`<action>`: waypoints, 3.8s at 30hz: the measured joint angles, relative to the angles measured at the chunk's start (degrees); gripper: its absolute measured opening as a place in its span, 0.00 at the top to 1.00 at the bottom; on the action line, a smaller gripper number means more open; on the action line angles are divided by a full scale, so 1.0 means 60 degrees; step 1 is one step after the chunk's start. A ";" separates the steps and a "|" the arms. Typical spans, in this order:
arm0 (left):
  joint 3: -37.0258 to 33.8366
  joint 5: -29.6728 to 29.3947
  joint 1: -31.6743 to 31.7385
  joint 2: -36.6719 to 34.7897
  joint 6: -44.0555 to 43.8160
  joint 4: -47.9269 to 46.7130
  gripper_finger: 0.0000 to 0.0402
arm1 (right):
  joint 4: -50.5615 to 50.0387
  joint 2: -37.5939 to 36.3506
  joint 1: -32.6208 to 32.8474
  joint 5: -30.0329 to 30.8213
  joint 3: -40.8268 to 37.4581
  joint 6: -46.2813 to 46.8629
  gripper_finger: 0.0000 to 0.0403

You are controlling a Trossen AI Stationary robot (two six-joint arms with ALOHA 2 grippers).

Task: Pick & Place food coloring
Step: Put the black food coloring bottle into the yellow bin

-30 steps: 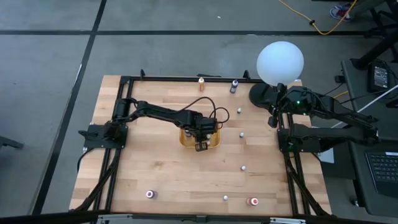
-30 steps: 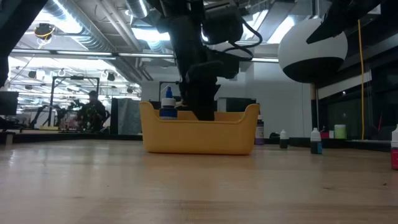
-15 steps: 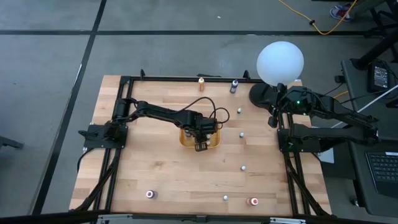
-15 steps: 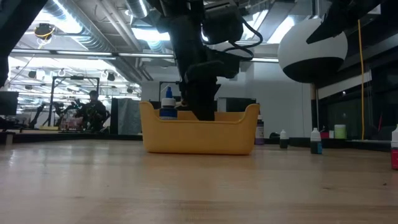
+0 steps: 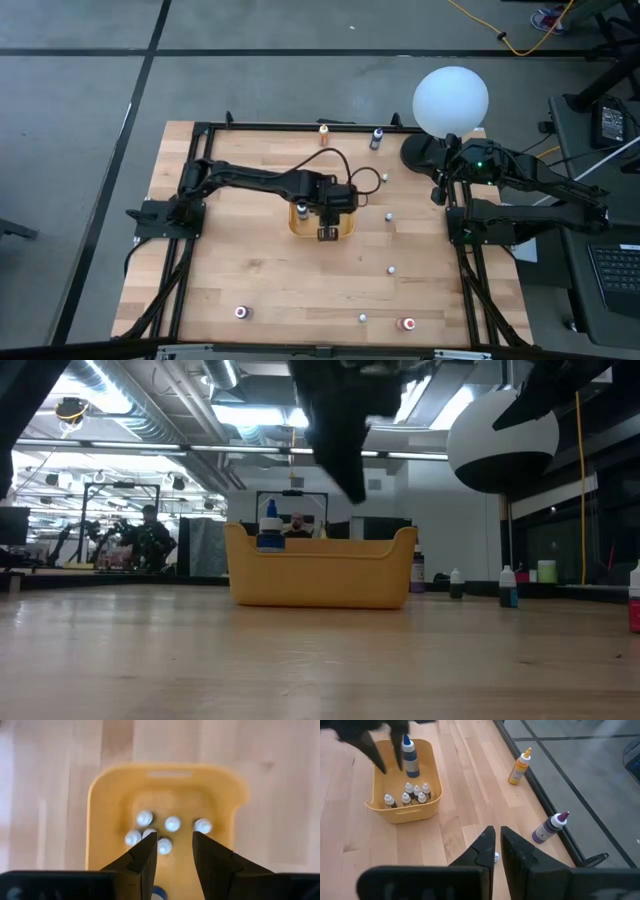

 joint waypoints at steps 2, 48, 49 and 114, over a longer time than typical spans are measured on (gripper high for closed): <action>0.0493 0.0084 -0.0215 0.0000 0.0440 -0.0127 0.71 | -0.0002 0.0004 0.0001 0.0000 0.0000 0.0001 0.92; -1.0282 0.1709 0.1639 -1.1962 -0.0807 0.6694 0.88 | 0.2587 0.0174 0.2959 0.0339 0.0000 0.0649 0.92; -1.0798 0.1970 0.2069 -1.2220 -0.0965 0.7133 0.89 | 0.2577 0.0182 0.2959 0.0339 0.0000 0.0511 0.92; -1.6889 -0.0047 0.0354 -1.9443 0.0848 0.8414 1.00 | 0.3485 0.1353 0.2806 0.1818 0.0004 -0.1282 0.92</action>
